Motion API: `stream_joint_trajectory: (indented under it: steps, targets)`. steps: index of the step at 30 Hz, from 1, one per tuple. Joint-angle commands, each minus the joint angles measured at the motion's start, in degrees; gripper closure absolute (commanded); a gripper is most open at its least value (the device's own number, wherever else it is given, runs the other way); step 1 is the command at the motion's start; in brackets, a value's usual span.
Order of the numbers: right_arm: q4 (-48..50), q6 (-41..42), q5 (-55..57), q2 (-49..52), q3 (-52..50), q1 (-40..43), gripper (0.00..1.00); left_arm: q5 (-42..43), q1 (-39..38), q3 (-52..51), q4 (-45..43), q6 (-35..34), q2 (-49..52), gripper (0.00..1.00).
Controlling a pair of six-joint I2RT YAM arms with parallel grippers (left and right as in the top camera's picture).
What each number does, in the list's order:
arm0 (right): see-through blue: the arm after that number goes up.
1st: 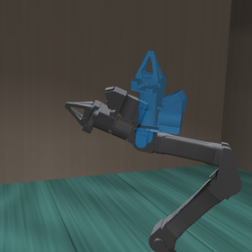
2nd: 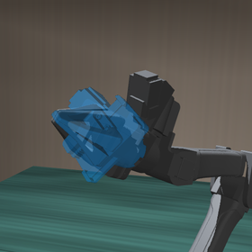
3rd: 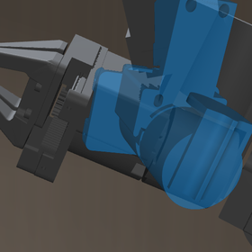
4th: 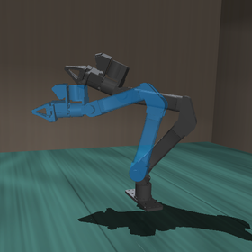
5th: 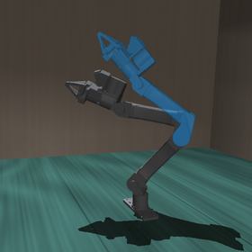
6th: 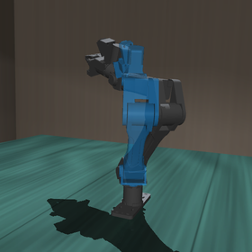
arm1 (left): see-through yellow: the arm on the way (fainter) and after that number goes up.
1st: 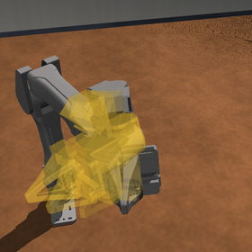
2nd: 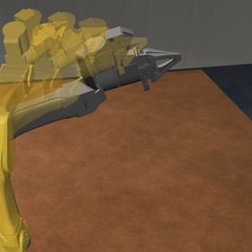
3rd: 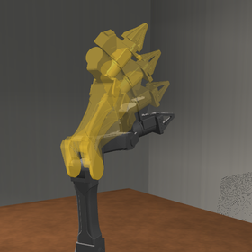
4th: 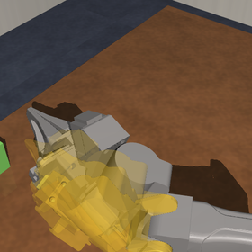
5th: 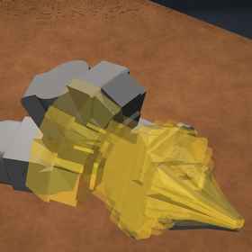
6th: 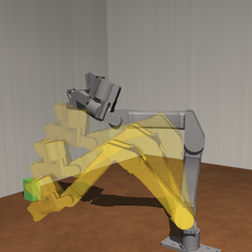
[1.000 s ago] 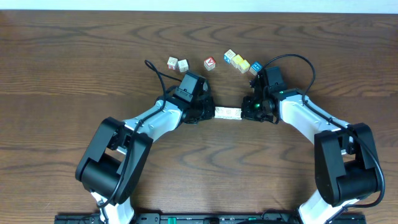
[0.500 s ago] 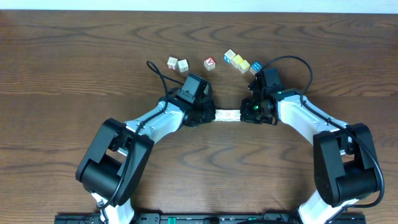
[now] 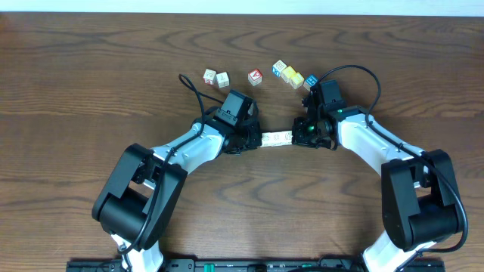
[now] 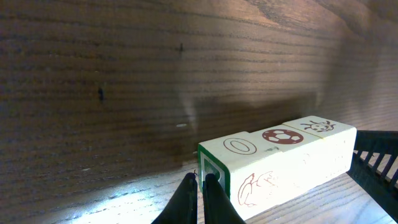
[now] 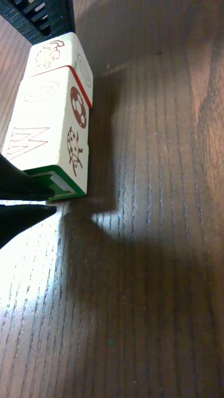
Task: Lift 3 blocks
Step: 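Set the block row on the table, keeping both grippers pressed inward, then open both grippers and pull them outward away from the row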
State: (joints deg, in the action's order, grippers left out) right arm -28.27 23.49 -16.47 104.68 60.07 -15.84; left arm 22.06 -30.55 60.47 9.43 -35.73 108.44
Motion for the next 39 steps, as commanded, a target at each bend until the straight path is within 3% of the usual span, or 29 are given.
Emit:
stream_joint_trajectory:
  steps: [1, 15, 31, 39]
  targets:
    - [0.17, 0.07, -3.04, -1.79, 1.49, -1.40, 0.96, 1.14, -0.87, 0.59, -0.07, 1.18, -0.17, 0.93]
    - [-2.08, 0.11, -0.90, -1.79, 1.49, -1.36, 0.94, -1.22, -0.76, 0.63, 0.83, 1.60, -1.64, 0.92]
    - [-4.37, 0.13, -0.39, -1.81, 1.57, 0.42, 0.87, -5.07, -0.37, 0.63, 3.48, 2.64, -4.44, 0.85]
    - [-14.10, 0.94, 5.79, -1.99, 5.99, 2.23, 0.83, -5.97, 1.68, 0.63, 6.54, 2.64, -6.78, 0.83]
